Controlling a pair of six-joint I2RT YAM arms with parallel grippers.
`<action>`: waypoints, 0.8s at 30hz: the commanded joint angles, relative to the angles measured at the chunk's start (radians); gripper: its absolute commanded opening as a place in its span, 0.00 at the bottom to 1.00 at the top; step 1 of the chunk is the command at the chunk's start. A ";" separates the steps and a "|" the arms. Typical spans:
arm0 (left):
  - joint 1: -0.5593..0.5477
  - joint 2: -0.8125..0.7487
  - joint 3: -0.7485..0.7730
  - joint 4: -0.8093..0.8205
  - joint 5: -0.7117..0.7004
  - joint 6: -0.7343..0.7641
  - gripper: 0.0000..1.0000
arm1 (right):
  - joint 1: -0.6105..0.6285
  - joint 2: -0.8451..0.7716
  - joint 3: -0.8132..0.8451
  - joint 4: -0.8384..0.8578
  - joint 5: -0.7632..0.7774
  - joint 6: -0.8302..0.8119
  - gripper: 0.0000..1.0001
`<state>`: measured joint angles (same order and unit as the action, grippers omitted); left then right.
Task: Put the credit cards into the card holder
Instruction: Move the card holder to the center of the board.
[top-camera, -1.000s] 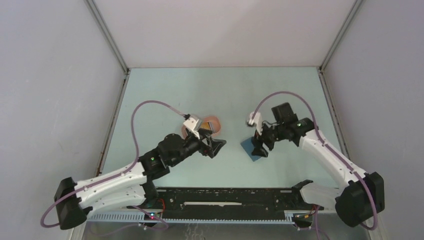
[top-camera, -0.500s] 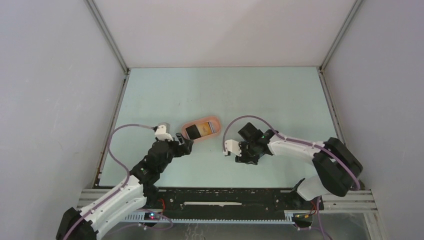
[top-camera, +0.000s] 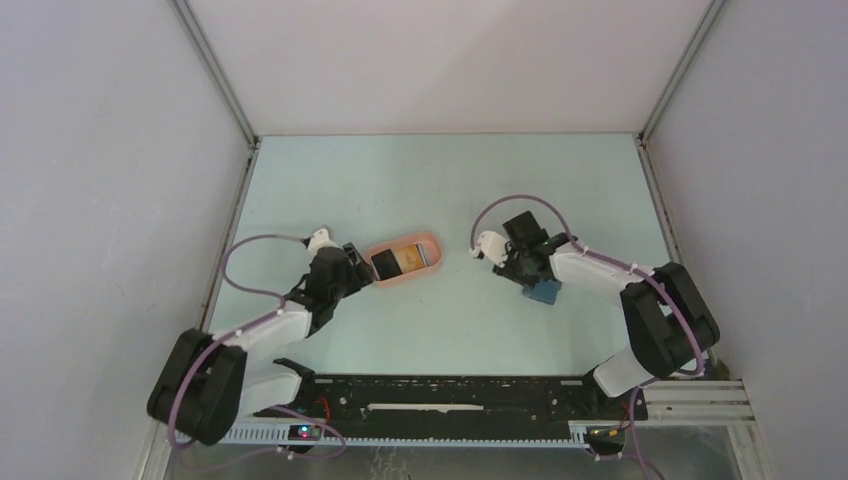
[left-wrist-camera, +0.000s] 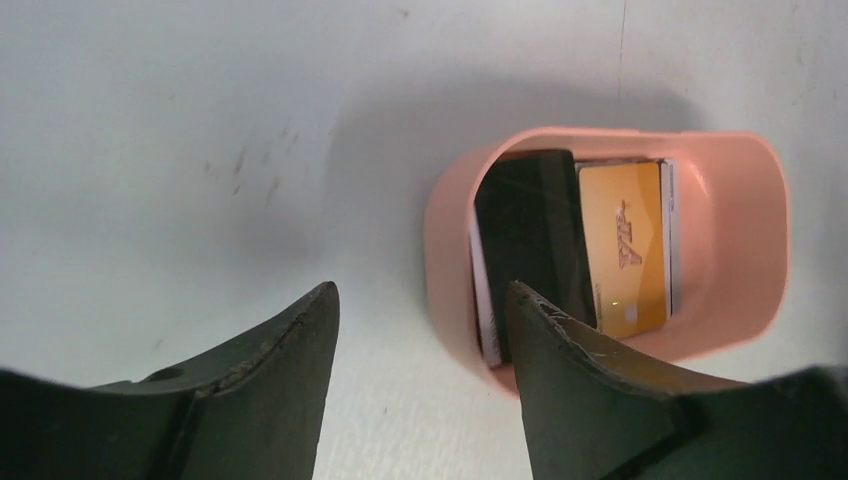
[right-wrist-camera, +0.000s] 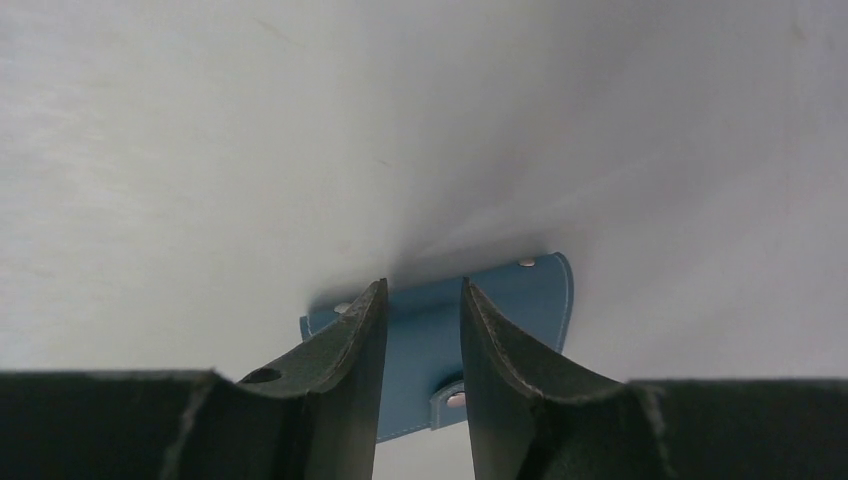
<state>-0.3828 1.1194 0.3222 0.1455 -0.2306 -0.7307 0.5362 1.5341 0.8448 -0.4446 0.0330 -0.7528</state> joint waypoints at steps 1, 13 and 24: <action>0.006 0.117 0.113 0.077 0.002 0.018 0.65 | -0.118 -0.007 0.037 0.008 0.035 0.019 0.41; -0.028 0.362 0.276 0.138 0.221 0.004 0.38 | -0.380 -0.127 0.053 -0.039 -0.101 0.049 0.43; -0.198 0.622 0.556 0.114 0.296 -0.012 0.38 | -0.498 -0.379 0.098 -0.153 -0.387 0.124 0.70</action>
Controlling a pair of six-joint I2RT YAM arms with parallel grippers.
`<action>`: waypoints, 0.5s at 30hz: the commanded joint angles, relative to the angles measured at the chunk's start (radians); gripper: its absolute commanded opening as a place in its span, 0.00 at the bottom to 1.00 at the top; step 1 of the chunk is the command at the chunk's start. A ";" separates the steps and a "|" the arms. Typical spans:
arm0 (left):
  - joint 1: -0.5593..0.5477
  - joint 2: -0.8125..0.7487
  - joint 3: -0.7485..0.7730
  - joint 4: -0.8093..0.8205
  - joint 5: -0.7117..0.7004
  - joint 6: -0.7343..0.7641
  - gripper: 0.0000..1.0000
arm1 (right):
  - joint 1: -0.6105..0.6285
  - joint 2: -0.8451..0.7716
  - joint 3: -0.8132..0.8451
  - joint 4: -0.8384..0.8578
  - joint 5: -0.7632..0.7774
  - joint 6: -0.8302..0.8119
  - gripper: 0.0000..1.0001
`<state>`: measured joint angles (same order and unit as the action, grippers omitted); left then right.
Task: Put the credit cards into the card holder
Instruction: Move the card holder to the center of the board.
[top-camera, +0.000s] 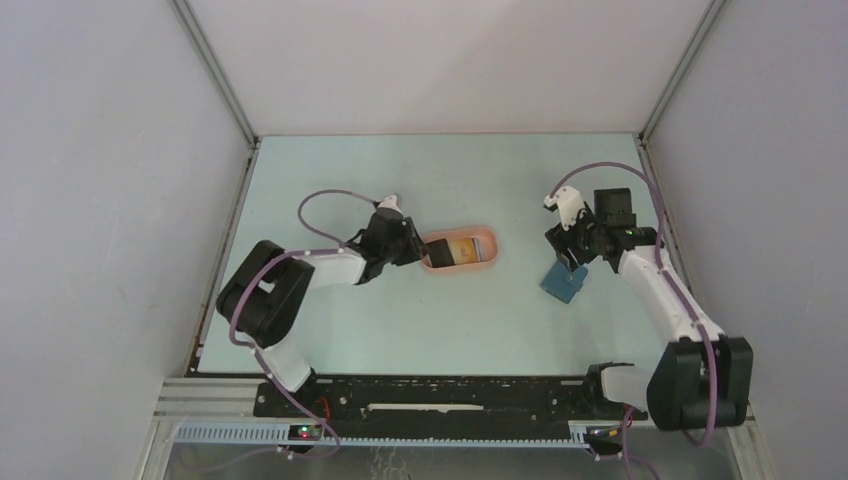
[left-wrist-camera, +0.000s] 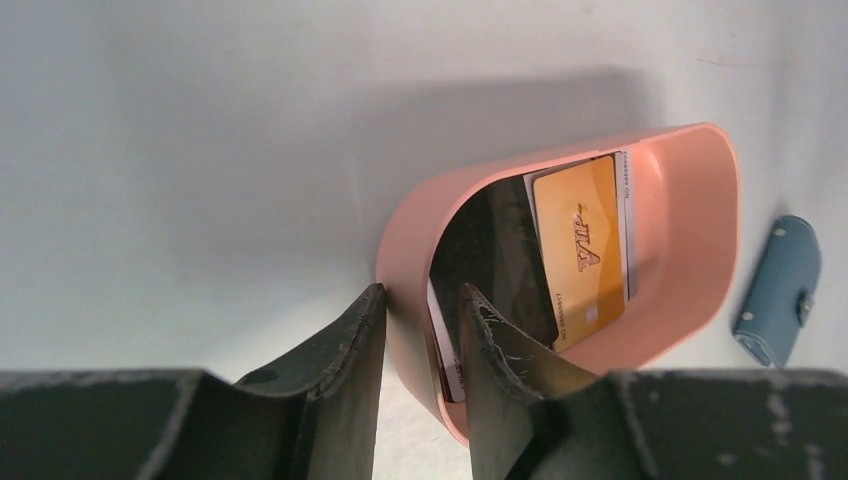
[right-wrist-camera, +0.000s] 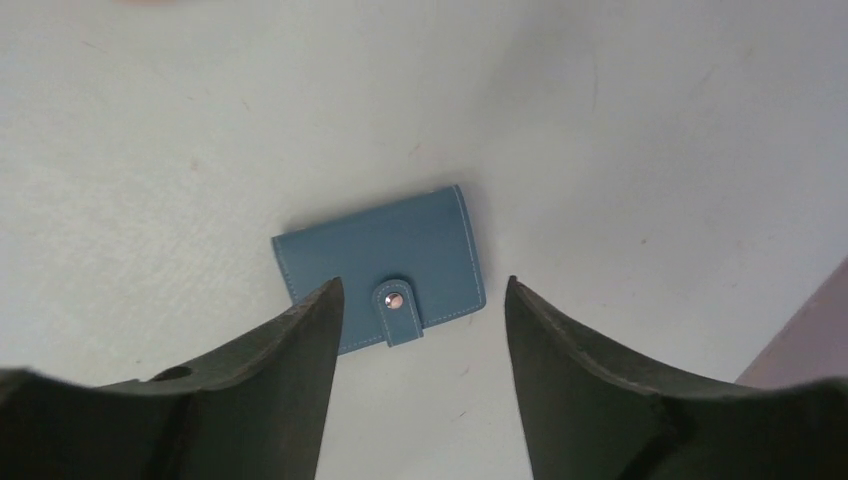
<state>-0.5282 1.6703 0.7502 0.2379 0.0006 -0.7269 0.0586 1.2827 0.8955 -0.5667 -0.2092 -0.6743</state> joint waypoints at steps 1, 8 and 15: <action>-0.062 0.092 0.153 0.021 0.076 -0.018 0.38 | -0.028 -0.155 0.049 -0.030 -0.165 0.060 0.75; -0.063 -0.013 0.181 0.010 0.064 0.092 0.55 | -0.093 -0.308 0.123 -0.066 -0.254 0.220 1.00; -0.059 -0.413 0.130 -0.182 -0.044 0.327 0.83 | -0.125 -0.366 0.246 -0.060 -0.357 0.459 1.00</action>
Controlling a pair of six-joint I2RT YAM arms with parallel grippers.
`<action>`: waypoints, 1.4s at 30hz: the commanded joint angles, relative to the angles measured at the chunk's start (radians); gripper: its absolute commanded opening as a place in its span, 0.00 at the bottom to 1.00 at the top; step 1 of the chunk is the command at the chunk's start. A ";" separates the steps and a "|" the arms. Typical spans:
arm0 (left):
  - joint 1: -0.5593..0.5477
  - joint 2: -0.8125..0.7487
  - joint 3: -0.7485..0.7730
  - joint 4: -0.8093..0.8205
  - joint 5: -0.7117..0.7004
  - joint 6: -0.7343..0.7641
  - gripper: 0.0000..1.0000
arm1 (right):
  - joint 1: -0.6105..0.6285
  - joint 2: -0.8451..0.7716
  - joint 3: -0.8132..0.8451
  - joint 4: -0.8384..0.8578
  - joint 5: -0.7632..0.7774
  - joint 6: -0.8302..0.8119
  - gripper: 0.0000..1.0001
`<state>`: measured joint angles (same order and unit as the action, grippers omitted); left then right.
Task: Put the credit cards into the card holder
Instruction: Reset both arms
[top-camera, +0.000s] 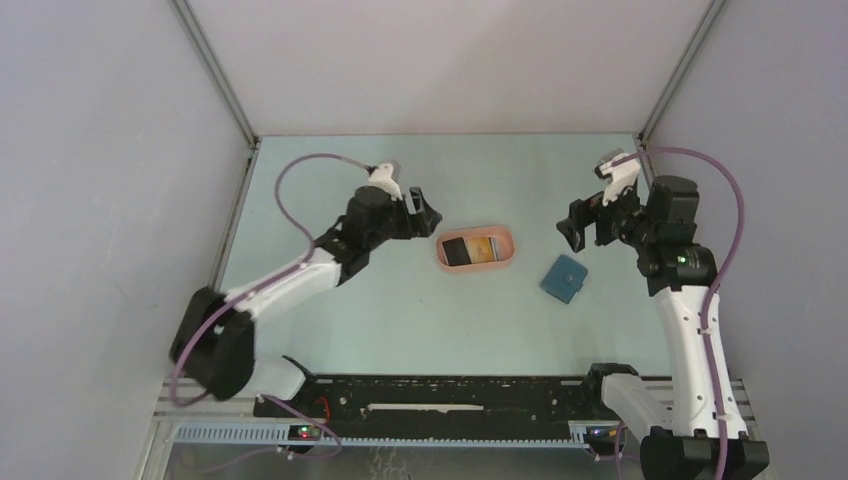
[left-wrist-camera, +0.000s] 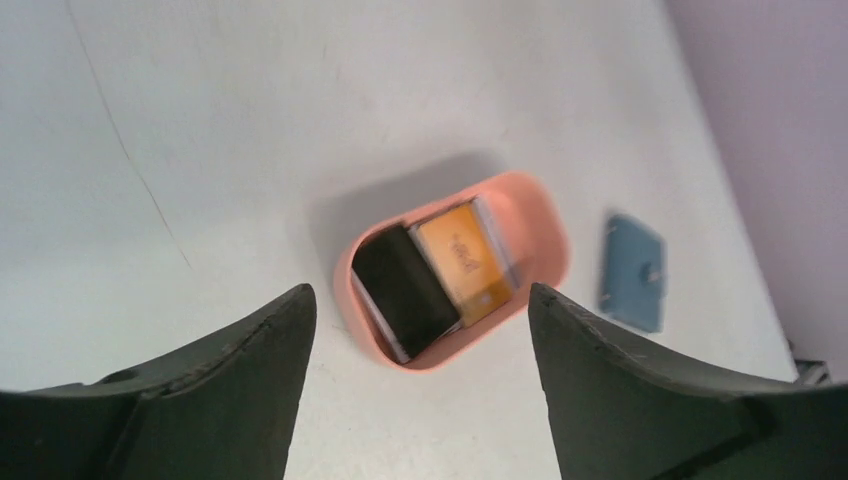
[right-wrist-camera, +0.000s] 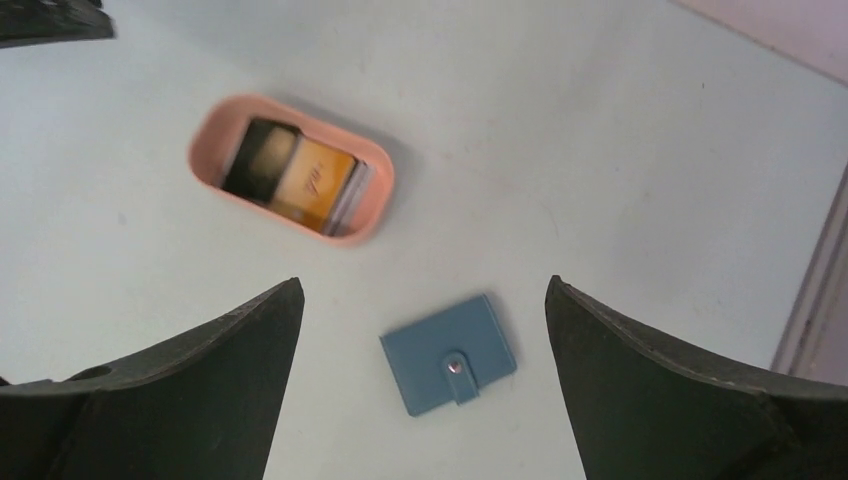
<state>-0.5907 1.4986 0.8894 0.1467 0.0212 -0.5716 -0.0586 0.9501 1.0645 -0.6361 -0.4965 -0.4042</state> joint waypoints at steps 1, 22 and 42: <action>0.004 -0.304 -0.016 -0.125 -0.069 0.191 0.86 | -0.007 -0.035 0.099 0.008 -0.071 0.216 1.00; 0.021 -1.039 0.036 -0.544 0.035 0.199 1.00 | -0.018 -0.058 0.312 -0.029 -0.185 0.496 1.00; 0.022 -1.055 -0.018 -0.546 0.005 0.212 1.00 | -0.024 -0.045 0.335 -0.069 -0.249 0.433 1.00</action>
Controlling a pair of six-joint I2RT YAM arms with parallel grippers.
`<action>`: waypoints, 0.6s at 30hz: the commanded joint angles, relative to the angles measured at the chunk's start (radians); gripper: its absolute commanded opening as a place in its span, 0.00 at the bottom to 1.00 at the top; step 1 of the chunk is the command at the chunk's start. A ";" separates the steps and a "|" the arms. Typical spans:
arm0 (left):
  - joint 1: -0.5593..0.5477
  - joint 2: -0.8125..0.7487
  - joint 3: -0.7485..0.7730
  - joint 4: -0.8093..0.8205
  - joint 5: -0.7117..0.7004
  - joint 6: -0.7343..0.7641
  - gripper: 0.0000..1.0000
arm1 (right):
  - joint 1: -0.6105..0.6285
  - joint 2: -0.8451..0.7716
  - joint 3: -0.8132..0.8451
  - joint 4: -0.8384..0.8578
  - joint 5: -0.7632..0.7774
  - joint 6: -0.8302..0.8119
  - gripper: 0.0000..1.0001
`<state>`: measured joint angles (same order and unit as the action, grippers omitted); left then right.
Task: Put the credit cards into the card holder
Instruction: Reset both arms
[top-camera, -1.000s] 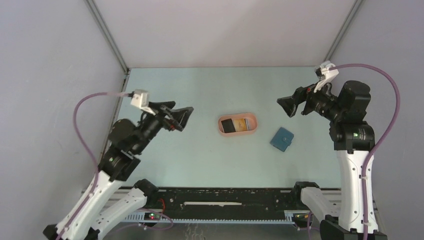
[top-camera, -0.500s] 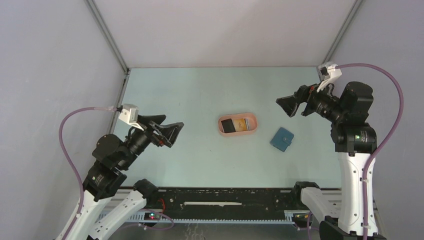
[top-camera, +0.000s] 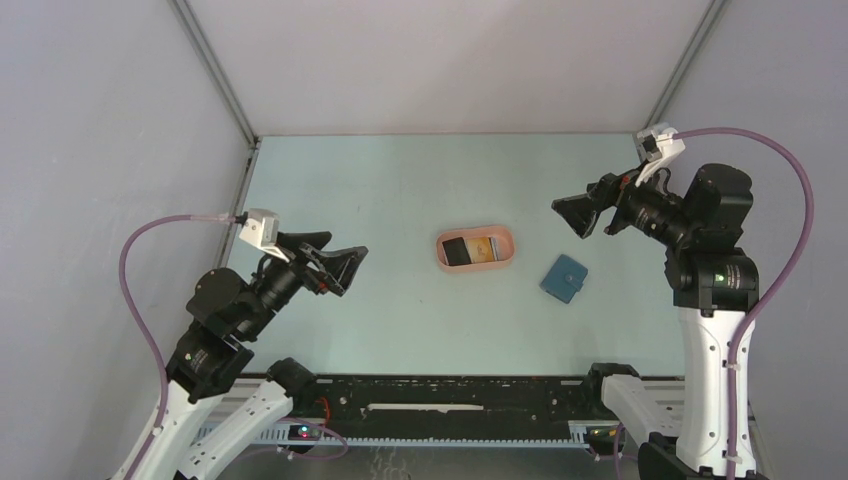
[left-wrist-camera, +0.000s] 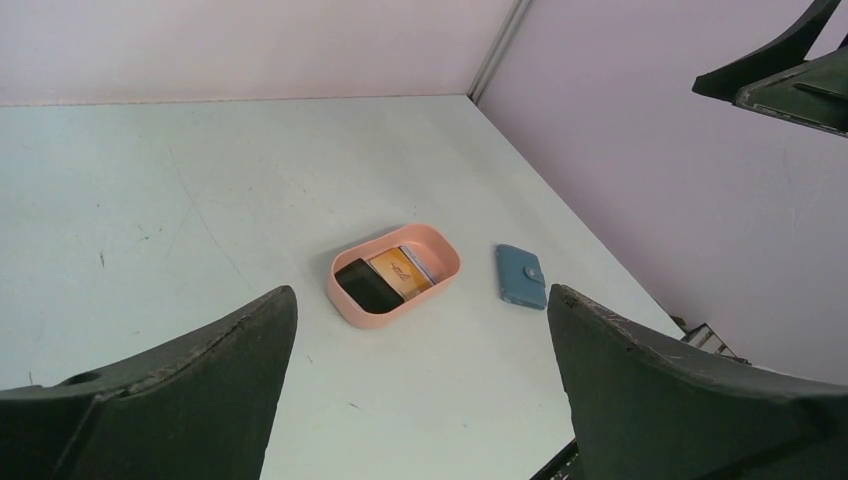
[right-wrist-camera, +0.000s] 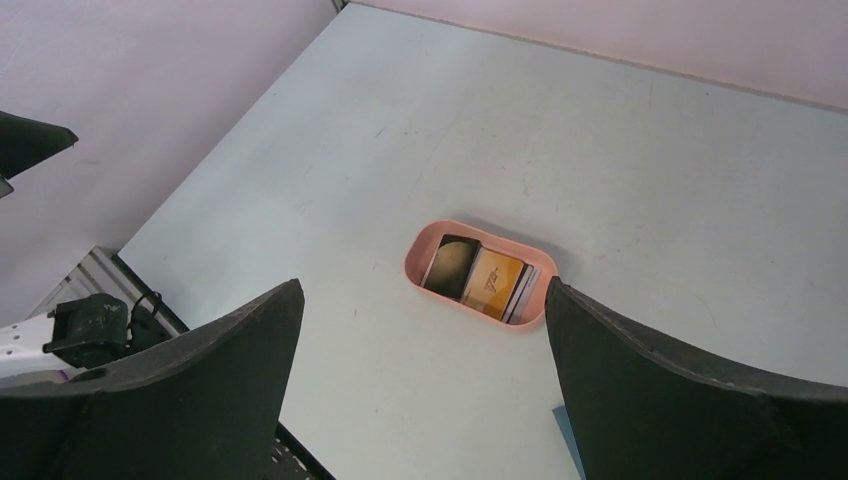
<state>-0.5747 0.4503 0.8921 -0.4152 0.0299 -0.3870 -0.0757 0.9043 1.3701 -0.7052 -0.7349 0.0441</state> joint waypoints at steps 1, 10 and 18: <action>0.006 -0.005 -0.022 0.016 -0.003 0.027 1.00 | -0.007 0.001 0.028 0.000 -0.011 -0.016 1.00; 0.006 -0.007 -0.031 0.022 -0.004 0.027 1.00 | -0.007 0.000 0.024 0.002 -0.012 -0.010 1.00; 0.006 -0.012 -0.041 0.024 -0.003 0.026 1.00 | -0.008 0.001 0.021 0.004 -0.001 -0.013 1.00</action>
<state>-0.5747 0.4484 0.8787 -0.4141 0.0299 -0.3832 -0.0772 0.9058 1.3701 -0.7086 -0.7349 0.0422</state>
